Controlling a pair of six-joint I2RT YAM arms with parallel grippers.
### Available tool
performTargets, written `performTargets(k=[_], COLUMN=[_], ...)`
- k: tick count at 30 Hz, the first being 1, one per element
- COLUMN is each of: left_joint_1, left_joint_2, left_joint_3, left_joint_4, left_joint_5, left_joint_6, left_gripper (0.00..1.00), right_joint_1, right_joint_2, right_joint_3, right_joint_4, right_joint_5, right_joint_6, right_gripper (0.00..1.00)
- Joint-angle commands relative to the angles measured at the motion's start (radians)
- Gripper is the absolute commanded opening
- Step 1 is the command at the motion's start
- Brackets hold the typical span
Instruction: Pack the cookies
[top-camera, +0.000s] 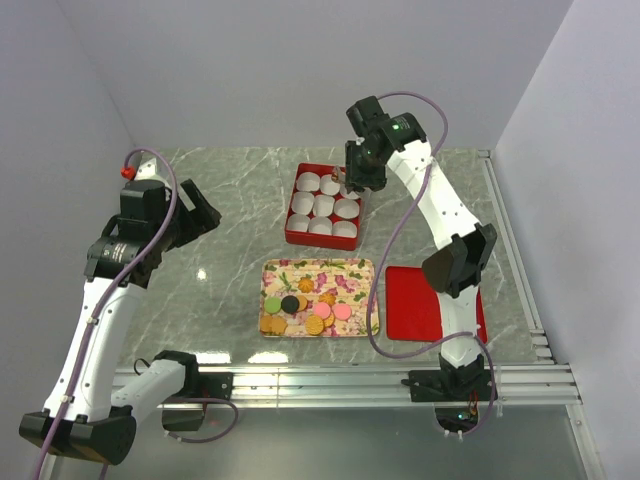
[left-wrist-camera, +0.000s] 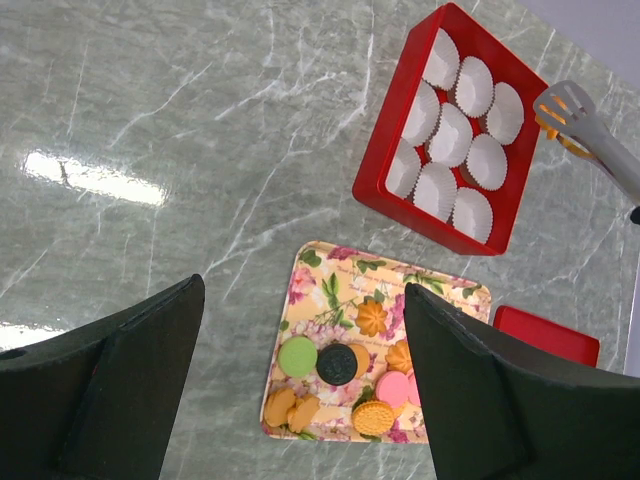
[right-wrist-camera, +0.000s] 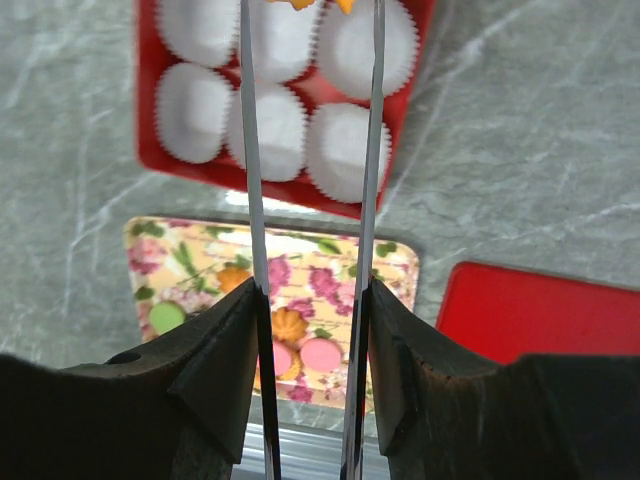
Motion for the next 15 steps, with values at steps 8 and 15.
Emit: performTargets(k=[8, 15], left_joint_1=[-0.004, -0.004], left_joint_2=[-0.015, -0.020], left_joint_3=[0.020, -0.024], left_joint_4=[0.010, 0.039], left_joint_5=[-0.037, -0.034], left_joint_6=[0.003, 0.000], left_gripper=[0.87, 0.87], right_joint_1=[-0.086, -0.114], right_joint_2=[0.056, 0.153], right_joint_3=[0.009, 0.075], right_joint_4=[0.039, 0.043], right_joint_5=[-0.072, -0.102], right_joint_6=[-0.077, -0.061], right_gripper=[0.43, 0.43])
